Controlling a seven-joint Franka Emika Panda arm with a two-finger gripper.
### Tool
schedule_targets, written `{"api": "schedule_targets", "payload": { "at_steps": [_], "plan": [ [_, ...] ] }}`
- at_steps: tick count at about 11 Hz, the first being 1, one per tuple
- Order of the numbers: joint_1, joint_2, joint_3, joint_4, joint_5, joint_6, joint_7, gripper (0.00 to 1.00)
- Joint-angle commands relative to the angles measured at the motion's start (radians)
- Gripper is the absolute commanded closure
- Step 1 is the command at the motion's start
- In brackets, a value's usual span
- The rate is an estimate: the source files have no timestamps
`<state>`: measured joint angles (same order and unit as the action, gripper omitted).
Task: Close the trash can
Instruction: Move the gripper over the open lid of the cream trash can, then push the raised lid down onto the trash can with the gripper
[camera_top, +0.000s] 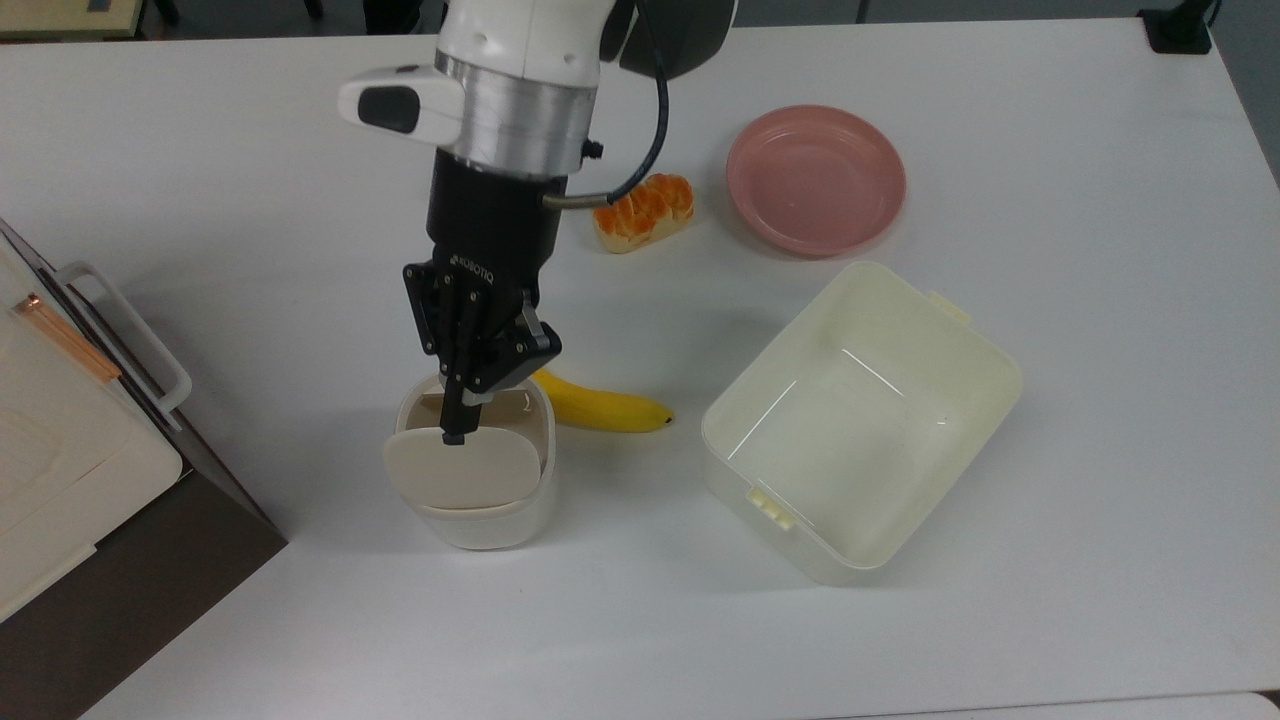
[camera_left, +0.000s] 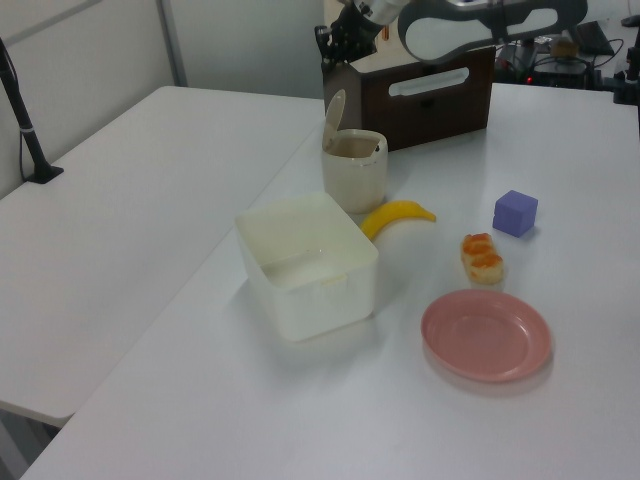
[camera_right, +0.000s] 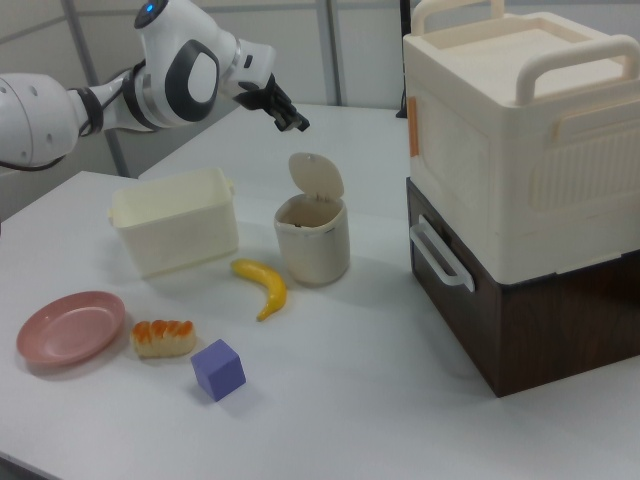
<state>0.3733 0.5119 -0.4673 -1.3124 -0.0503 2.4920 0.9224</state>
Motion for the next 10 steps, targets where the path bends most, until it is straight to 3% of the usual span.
{"api": "schedule_targets", "payload": {
  "at_steps": [1, 10],
  "plan": [
    [-0.001, 0.013, 0.003, -0.019, -0.080, 0.005, 0.021, 1.00],
    [0.004, -0.021, 0.007, -0.119, -0.082, -0.076, -0.187, 1.00]
  ]
}}
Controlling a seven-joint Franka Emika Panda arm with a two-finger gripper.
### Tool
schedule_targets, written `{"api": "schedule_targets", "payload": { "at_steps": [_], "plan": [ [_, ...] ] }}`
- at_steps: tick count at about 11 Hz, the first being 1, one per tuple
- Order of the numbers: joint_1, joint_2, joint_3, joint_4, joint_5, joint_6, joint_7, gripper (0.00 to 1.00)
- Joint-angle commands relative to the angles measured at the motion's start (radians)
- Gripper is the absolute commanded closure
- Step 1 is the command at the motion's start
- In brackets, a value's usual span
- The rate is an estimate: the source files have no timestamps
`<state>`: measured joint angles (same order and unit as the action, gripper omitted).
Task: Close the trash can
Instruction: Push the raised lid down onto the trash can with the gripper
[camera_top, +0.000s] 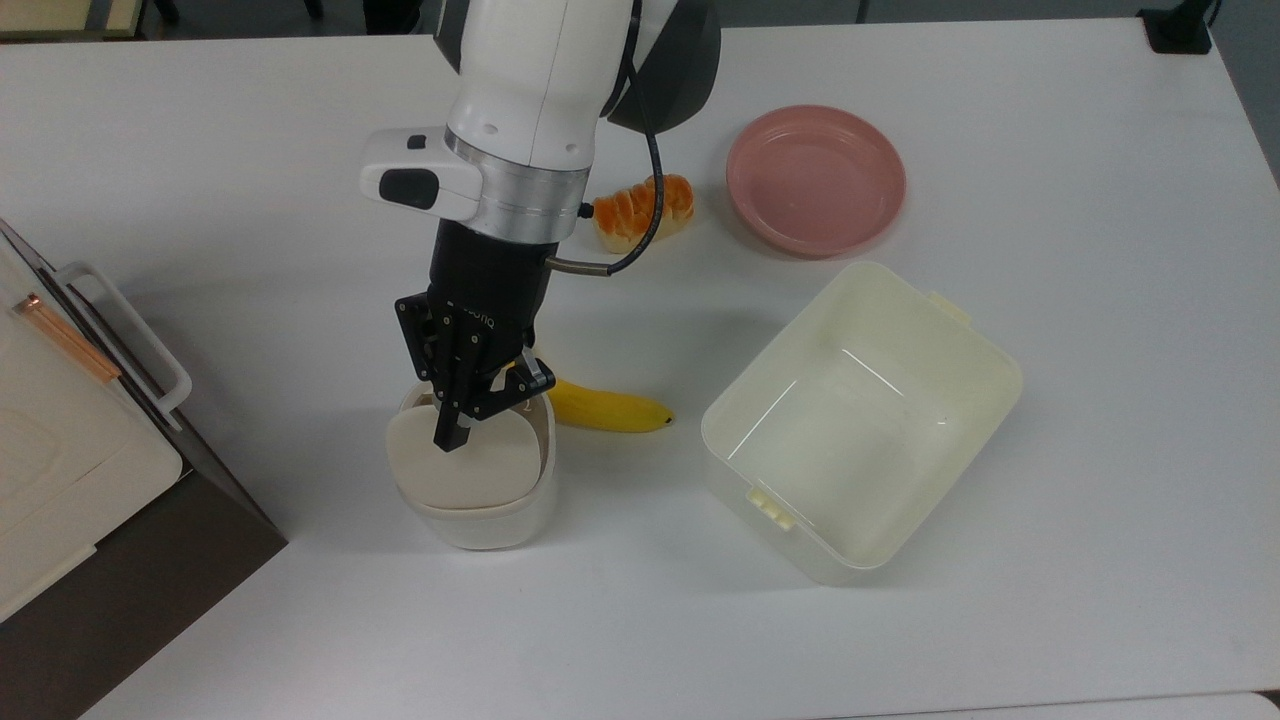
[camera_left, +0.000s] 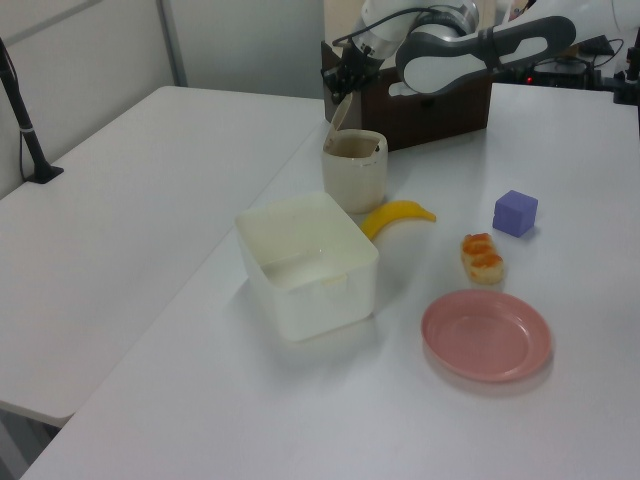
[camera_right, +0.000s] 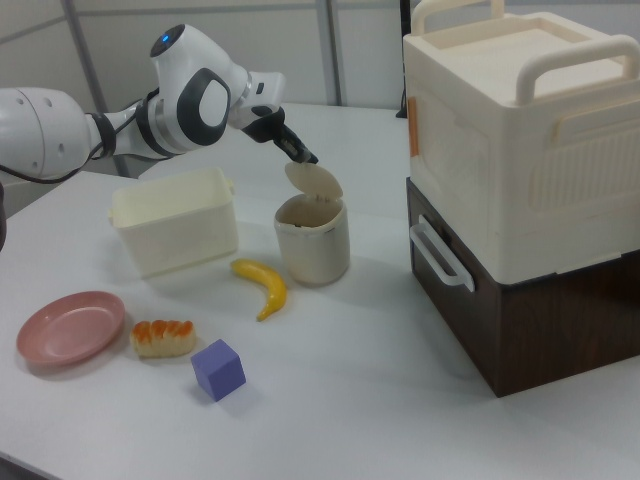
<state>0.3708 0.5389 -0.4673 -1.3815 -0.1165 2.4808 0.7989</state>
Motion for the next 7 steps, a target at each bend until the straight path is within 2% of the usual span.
{"api": "schedule_targets", "payload": {
  "at_steps": [1, 4, 7],
  "plan": [
    [0.008, -0.048, 0.015, -0.050, -0.015, -0.109, -0.107, 1.00],
    [0.011, -0.063, 0.029, -0.050, -0.015, -0.244, -0.216, 1.00],
    [0.011, -0.065, 0.030, -0.060, -0.017, -0.260, -0.240, 1.00]
  ]
}}
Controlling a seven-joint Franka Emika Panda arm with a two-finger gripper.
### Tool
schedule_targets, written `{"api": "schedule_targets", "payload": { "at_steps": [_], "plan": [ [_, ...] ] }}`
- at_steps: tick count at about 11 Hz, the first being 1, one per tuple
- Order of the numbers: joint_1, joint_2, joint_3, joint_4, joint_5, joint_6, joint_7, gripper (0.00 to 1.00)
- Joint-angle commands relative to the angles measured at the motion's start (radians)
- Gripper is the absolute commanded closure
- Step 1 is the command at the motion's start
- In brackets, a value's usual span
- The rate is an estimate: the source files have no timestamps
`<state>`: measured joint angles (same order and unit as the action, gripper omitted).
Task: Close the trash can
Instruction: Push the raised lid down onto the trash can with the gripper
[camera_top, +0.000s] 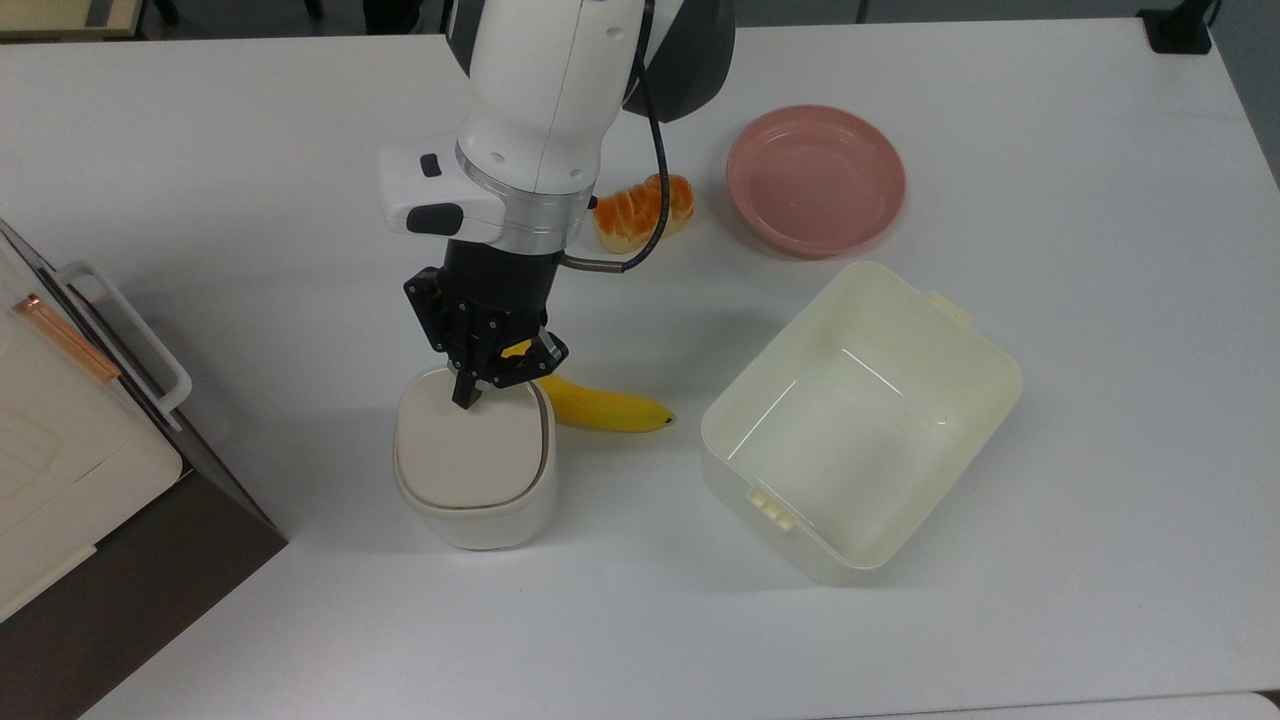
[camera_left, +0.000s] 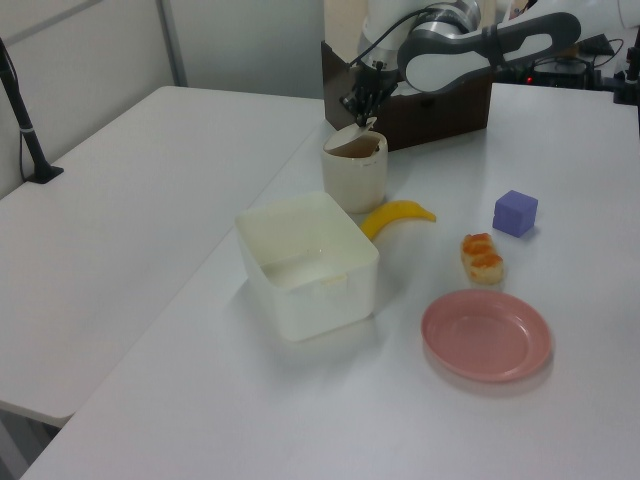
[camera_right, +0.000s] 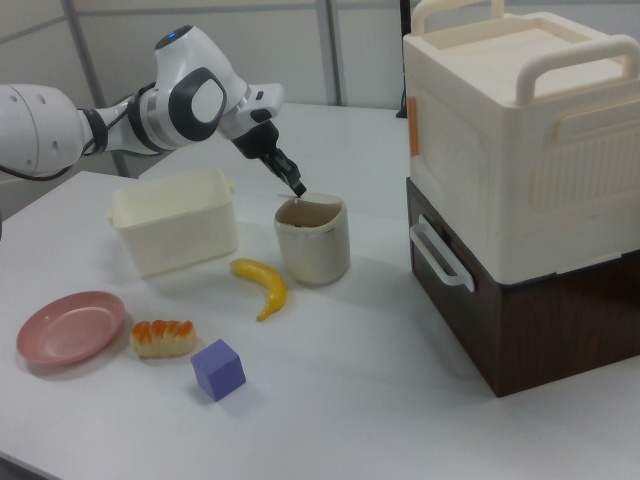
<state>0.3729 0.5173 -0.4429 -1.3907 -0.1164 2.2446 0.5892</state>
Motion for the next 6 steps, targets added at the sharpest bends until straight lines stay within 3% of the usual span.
{"api": "schedule_targets", "payload": {
  "at_steps": [1, 6],
  "plan": [
    [0.009, -0.045, 0.006, -0.065, -0.015, -0.023, -0.041, 1.00],
    [0.014, -0.043, 0.006, -0.111, -0.022, -0.028, -0.080, 1.00]
  ]
}}
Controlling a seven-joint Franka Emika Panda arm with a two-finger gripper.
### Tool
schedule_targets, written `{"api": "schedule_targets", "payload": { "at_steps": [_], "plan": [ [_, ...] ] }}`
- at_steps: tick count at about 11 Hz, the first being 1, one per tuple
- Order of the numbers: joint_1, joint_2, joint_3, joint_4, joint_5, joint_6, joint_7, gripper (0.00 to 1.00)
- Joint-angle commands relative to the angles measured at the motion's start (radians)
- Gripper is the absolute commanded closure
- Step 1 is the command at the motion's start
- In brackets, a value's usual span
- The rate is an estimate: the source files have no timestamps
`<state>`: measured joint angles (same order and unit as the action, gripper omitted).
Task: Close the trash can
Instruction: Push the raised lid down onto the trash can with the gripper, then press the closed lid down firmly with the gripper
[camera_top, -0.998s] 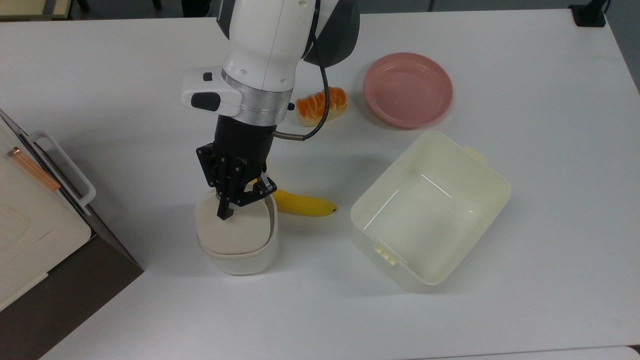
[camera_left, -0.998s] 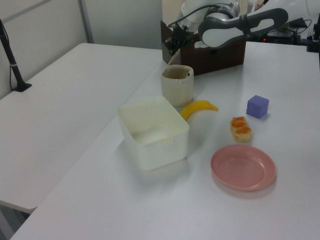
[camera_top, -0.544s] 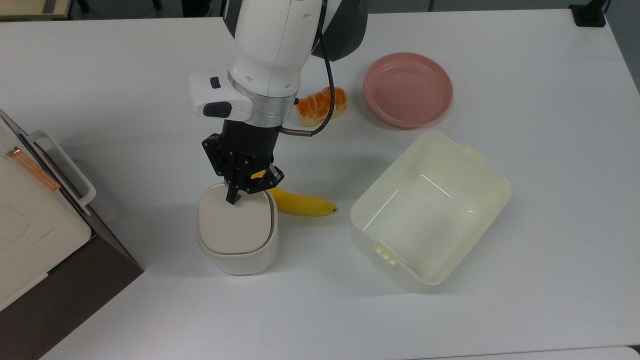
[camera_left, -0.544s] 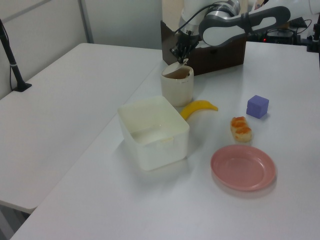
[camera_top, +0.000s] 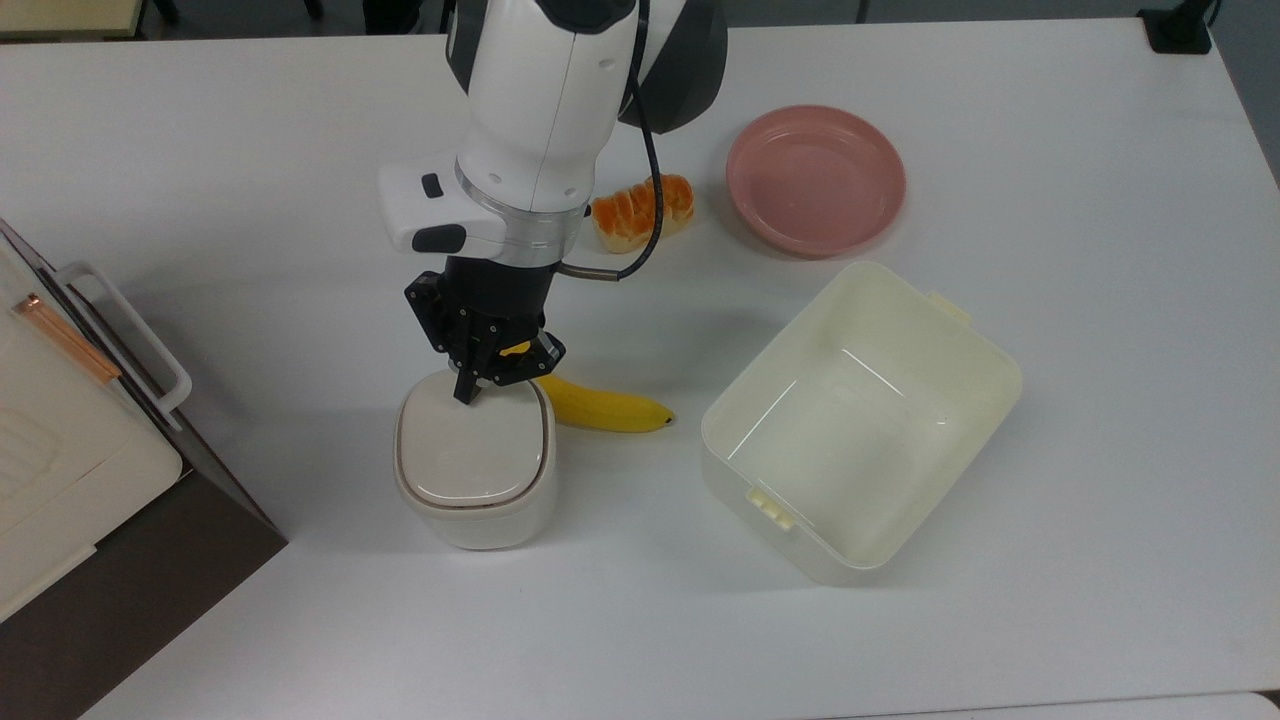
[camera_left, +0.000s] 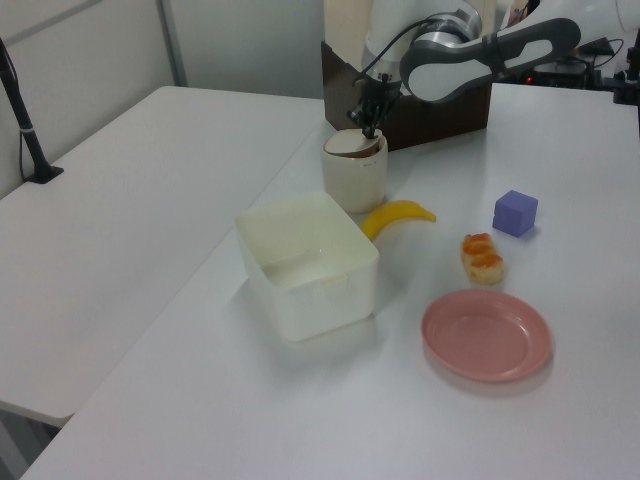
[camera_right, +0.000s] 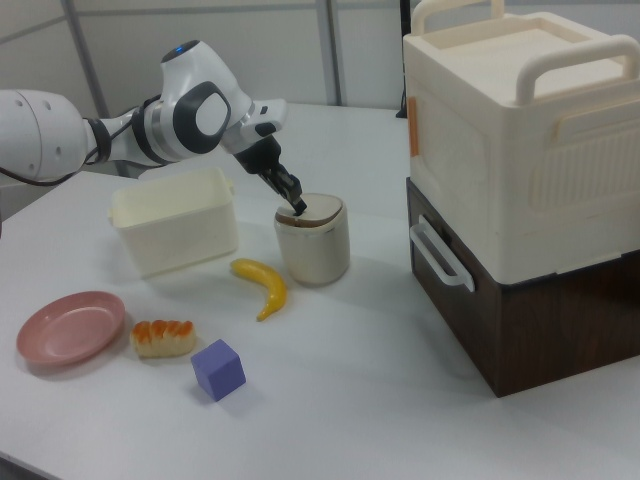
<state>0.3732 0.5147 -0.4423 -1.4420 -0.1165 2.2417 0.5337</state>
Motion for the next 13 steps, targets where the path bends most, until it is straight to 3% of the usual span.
{"api": "schedule_targets", "payload": {
  "at_steps": [1, 4, 8, 11, 13],
  "plan": [
    [0.015, -0.041, 0.005, -0.076, -0.035, -0.025, -0.034, 1.00],
    [0.015, -0.038, 0.005, -0.119, -0.063, -0.021, -0.032, 1.00],
    [0.012, -0.042, 0.005, -0.095, -0.045, -0.011, 0.014, 1.00],
    [-0.007, -0.114, 0.005, -0.064, 0.003, -0.014, 0.051, 1.00],
    [-0.005, -0.184, 0.010, -0.099, 0.008, -0.043, 0.008, 1.00]
  ]
}}
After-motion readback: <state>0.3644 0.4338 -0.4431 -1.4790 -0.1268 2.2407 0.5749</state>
